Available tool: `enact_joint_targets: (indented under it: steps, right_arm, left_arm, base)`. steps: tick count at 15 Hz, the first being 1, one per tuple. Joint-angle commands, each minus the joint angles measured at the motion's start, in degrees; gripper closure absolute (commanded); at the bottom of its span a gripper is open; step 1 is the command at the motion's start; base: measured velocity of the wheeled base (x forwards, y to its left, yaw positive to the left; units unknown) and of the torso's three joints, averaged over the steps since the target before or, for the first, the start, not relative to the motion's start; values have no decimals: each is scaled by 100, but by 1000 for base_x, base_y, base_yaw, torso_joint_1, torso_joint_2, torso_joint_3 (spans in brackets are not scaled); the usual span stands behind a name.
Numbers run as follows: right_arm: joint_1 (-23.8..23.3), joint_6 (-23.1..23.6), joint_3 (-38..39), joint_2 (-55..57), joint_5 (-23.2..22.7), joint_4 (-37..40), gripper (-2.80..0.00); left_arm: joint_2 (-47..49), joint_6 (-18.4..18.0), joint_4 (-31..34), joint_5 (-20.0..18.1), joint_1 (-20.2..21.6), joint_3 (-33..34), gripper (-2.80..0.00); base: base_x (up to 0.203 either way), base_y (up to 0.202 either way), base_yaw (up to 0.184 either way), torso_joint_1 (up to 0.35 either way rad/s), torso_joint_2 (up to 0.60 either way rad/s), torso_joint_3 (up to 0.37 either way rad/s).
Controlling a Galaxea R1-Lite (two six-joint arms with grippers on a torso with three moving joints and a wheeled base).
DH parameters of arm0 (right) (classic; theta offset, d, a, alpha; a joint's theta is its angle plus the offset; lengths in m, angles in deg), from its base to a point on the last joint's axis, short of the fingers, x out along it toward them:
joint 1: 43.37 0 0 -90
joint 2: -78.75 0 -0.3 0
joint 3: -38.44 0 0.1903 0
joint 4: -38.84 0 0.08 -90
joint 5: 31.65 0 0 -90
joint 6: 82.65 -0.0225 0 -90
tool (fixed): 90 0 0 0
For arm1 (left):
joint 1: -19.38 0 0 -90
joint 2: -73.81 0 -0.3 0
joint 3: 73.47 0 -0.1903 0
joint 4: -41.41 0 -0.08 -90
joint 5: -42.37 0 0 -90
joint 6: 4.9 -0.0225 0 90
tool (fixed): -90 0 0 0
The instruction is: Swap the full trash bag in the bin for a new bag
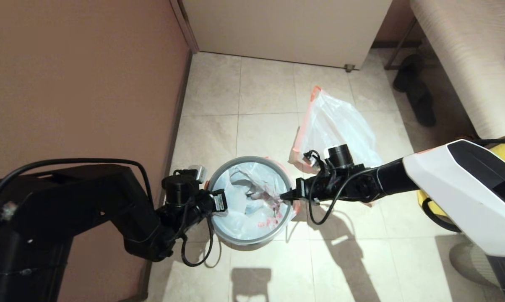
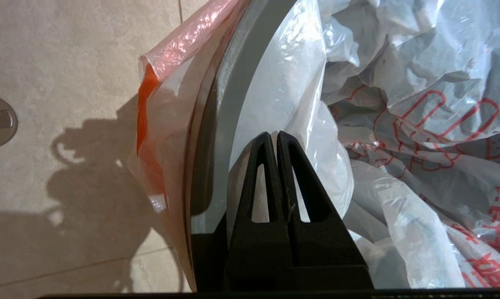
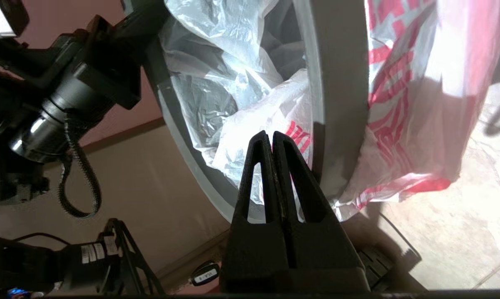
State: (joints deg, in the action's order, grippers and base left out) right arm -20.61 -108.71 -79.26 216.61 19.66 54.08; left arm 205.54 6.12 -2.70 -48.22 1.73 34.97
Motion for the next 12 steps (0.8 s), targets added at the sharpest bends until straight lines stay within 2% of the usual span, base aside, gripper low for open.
enact_joint_targets:
  steps: [1,6,9,12]
  right_arm:
    - [-123,-13,-103,108,-7,4,0]
    - [-151,-18,-94,18,-7,45,0]
    - [26,-32,52,-324,22,265,0]
    - [152,-24,405,-889,381,592,0]
  left_arm:
    - [327,5,-127,-3,59,-34,0]
    - [270,7,-148,-3,56,-77,0]
    - [-116,86,-147,-21,-9,27,0]
    - [-493,191,-211,-40,-66,69,0]
  base:
    - [0,0,0,0,0,0]
    - [0,0,0,0,0,0]
    - [0,0,0,0,0,0]
    - [0,0,0,0,0,0]
